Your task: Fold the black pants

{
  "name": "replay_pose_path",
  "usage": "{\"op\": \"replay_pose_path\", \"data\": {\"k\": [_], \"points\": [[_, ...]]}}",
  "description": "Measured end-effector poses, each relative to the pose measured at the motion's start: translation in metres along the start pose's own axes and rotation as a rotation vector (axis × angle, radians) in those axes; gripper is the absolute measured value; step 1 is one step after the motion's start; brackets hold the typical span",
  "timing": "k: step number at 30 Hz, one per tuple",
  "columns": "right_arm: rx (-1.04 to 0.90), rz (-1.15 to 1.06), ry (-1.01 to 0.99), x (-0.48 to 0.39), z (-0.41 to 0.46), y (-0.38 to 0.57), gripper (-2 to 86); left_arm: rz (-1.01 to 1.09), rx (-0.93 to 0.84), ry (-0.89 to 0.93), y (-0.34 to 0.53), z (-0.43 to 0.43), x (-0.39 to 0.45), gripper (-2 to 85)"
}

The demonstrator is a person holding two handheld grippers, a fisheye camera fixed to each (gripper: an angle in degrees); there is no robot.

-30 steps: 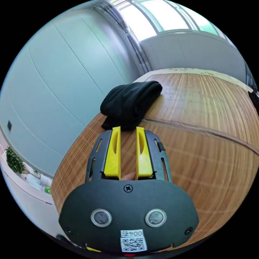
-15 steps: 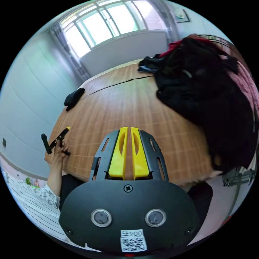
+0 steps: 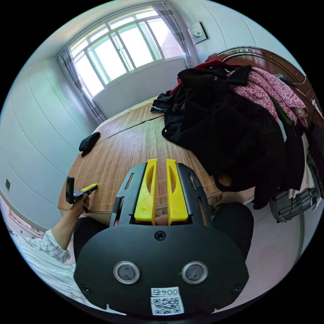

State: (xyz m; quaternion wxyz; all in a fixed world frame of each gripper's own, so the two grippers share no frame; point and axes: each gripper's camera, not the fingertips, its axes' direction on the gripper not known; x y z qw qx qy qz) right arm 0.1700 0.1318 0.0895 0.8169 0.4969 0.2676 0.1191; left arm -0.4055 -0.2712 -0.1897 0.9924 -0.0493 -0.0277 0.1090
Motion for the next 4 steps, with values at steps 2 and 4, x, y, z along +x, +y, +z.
{"op": "replay_pose_path", "data": {"k": [2, 4], "points": [[0.01, 0.021, -0.003, 0.03, -0.019, -0.002, 7.6, -0.109, -0.066, 0.202, 0.005, 0.01, -0.007, 0.7], [0.01, 0.014, 0.052, 0.058, -0.034, -0.005, 10.1, -0.167, -0.023, 0.359, 0.016, 0.008, -0.006, 0.6]]}}
